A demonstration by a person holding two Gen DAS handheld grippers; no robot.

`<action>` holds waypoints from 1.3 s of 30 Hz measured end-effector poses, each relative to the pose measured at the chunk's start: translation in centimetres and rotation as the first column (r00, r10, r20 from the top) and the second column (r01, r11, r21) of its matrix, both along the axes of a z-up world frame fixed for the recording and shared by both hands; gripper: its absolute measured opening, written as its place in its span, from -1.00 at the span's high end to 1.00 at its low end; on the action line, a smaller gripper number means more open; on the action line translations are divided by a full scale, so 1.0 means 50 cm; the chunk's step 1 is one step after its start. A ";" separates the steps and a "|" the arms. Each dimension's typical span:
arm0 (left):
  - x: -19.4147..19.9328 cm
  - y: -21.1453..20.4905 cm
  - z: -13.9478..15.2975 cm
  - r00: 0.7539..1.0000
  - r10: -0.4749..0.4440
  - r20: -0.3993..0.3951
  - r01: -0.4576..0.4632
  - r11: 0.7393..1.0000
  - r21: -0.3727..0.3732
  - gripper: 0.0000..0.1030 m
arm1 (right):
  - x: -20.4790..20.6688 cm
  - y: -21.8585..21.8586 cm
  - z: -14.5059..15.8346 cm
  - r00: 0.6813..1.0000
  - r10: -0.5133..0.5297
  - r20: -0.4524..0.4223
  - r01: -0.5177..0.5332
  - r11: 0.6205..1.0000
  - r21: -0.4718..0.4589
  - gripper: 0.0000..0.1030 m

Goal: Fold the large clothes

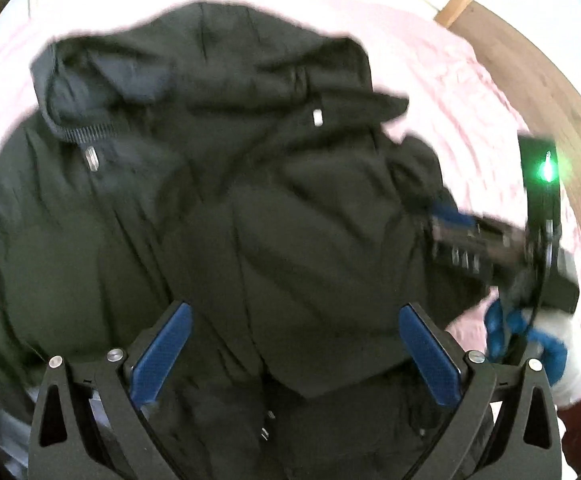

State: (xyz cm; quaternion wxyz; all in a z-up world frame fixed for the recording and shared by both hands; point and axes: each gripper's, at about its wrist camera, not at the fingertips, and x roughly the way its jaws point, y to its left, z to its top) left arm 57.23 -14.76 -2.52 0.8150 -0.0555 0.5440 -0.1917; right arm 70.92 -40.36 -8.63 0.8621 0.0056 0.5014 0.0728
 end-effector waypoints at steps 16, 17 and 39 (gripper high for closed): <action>0.066 0.010 -0.165 0.995 0.068 -0.066 -0.057 0.987 0.153 -0.98 | -0.035 0.003 -0.014 1.000 0.025 -0.005 -0.025 1.000 -0.012 -0.22; 0.063 0.012 -0.172 0.995 0.071 -0.066 -0.060 0.985 0.159 -0.98 | -0.035 0.004 -0.025 1.000 0.026 -0.013 -0.026 1.000 -0.010 -0.24; -0.011 0.057 -0.052 0.990 0.142 0.027 -0.144 0.970 0.194 -0.99 | -0.113 0.030 0.026 0.998 -0.022 -0.056 0.019 0.999 -0.046 -0.37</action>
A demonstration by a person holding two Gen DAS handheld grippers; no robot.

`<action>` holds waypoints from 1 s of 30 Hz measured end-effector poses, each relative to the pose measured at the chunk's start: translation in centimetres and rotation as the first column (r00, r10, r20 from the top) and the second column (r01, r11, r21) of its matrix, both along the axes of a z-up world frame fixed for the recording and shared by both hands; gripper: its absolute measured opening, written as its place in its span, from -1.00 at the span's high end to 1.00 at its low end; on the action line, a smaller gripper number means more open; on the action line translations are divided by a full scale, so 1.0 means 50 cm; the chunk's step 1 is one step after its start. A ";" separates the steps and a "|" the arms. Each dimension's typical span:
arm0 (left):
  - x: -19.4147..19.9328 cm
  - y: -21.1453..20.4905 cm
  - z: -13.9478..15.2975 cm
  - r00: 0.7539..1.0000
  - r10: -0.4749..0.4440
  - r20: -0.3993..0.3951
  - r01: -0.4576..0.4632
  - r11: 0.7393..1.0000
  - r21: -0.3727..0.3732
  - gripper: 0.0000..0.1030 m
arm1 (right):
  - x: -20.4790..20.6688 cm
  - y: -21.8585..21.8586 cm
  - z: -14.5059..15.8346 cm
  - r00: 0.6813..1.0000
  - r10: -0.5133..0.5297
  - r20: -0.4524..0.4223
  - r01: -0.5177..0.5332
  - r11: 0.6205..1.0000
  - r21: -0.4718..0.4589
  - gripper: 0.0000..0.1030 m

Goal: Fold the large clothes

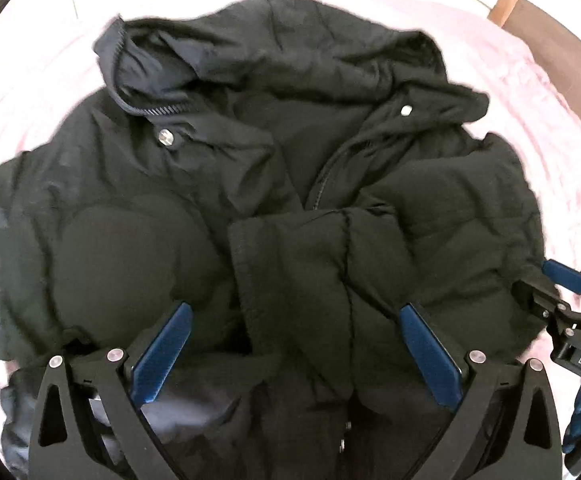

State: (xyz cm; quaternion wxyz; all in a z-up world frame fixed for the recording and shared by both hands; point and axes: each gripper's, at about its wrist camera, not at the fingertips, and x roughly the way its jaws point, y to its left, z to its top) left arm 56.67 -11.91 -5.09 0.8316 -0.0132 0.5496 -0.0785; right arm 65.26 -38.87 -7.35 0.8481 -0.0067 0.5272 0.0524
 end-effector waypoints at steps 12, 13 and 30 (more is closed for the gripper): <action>-0.172 0.160 0.188 0.989 0.138 0.060 -0.133 0.988 -0.077 -0.98 | -0.166 0.003 0.188 0.993 -0.086 0.075 0.080 0.994 0.078 -0.37; -0.185 0.182 0.195 0.987 0.150 0.062 -0.145 0.986 -0.086 -0.98 | -0.182 0.011 0.204 0.993 -0.082 0.082 0.076 0.994 0.073 -0.37; -0.393 0.606 0.282 0.902 0.431 0.029 -0.413 0.880 -0.235 -0.98 | -0.294 0.066 0.431 0.973 -0.139 0.186 0.137 0.990 0.024 -0.41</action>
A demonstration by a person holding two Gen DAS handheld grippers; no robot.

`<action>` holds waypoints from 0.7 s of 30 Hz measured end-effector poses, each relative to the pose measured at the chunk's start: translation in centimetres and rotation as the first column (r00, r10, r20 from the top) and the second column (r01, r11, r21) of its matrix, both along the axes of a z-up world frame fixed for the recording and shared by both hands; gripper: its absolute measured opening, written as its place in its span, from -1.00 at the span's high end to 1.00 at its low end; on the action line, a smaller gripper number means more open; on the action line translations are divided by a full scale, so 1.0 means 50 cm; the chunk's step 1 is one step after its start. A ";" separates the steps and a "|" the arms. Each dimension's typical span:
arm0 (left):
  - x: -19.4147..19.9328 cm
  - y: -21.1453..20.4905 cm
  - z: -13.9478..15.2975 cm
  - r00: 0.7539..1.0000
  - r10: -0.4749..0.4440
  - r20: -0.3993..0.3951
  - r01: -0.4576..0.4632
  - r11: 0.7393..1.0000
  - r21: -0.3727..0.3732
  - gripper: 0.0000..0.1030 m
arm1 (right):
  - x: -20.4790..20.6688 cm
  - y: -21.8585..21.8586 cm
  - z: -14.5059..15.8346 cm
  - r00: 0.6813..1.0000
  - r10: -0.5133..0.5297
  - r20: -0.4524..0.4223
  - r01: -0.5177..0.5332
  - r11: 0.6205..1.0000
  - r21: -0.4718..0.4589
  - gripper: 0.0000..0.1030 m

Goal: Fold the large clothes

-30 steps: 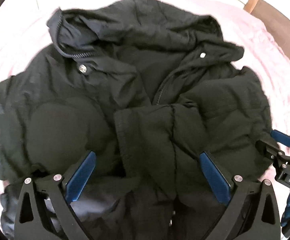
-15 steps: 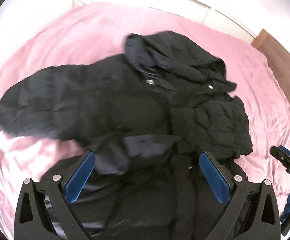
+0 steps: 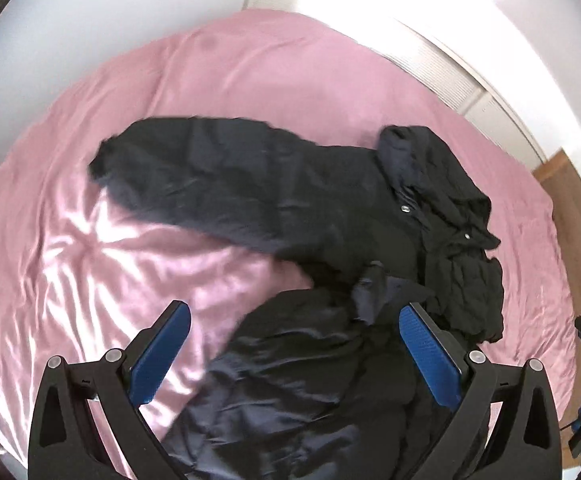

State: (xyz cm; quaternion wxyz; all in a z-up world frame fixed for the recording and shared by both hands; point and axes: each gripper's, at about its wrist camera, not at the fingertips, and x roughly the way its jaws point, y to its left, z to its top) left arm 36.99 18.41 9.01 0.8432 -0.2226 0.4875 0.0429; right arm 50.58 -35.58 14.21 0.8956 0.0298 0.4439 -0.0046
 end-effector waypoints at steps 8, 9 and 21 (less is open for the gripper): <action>-0.010 0.163 -0.104 0.984 0.162 -0.073 -0.169 0.979 -0.112 -0.98 | 0.007 0.027 0.024 0.999 -0.040 -0.012 0.040 0.999 -0.028 -0.42; -0.003 0.179 -0.117 0.981 0.178 -0.078 -0.187 0.975 -0.121 -0.98 | 0.007 0.034 0.021 0.999 -0.039 -0.017 0.039 0.999 -0.033 -0.42; 0.117 0.399 -0.252 0.913 0.394 -0.104 -0.406 0.853 -0.327 -0.98 | -0.007 0.093 -0.063 0.991 -0.063 -0.122 0.053 0.995 -0.083 -0.43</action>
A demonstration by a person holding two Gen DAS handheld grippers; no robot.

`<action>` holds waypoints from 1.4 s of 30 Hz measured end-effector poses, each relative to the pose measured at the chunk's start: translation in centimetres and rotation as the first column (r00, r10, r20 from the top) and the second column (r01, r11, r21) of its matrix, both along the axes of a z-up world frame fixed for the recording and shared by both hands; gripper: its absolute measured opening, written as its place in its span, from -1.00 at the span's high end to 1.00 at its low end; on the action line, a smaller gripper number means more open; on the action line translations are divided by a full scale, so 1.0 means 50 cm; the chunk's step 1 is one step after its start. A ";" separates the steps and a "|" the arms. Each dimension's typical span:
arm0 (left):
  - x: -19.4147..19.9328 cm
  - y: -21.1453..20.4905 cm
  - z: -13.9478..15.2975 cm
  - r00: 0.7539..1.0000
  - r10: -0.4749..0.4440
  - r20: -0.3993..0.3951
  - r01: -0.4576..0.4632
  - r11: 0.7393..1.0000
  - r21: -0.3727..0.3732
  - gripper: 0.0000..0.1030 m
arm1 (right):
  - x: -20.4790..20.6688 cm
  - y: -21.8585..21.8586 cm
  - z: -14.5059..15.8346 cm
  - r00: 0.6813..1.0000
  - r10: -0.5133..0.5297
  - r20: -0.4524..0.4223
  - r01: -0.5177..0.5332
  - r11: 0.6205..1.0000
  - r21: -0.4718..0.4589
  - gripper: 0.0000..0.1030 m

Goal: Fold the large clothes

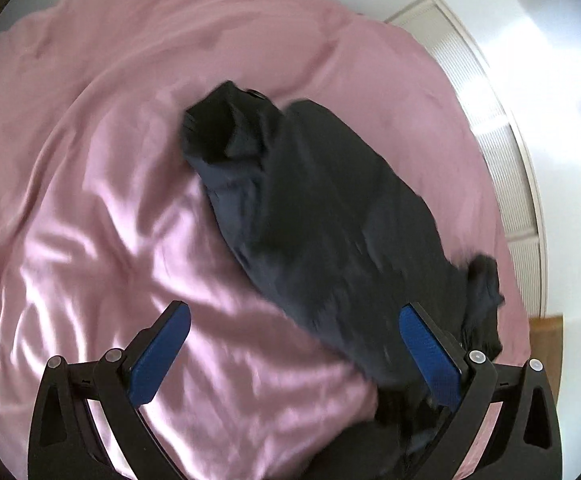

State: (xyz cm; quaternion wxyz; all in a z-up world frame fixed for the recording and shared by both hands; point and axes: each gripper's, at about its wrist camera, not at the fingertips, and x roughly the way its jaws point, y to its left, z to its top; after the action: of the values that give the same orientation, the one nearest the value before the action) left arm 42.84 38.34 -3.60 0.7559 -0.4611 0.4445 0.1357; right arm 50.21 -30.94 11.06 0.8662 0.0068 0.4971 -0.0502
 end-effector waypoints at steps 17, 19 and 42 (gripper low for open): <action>0.065 0.059 -0.103 0.992 0.124 0.016 -0.120 0.977 -0.174 -0.40 | -0.013 0.003 -0.048 0.997 -0.032 -0.069 0.030 0.999 -0.026 -0.43; 0.063 0.071 -0.111 0.991 0.134 0.028 -0.126 0.971 -0.206 -0.14 | -0.014 0.004 -0.052 0.997 -0.030 -0.073 0.028 0.999 -0.025 -0.43; 0.081 -0.013 0.078 0.981 -0.048 0.187 0.060 0.996 -0.059 0.83 | -0.037 -0.047 -0.074 0.997 -0.051 -0.065 0.054 0.998 0.044 -0.43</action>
State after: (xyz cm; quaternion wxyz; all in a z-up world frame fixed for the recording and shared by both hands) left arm 46.87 37.70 0.28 0.7822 -0.4834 0.3888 0.0574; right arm 48.34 -33.30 7.38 0.8480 0.0379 0.5250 -0.0618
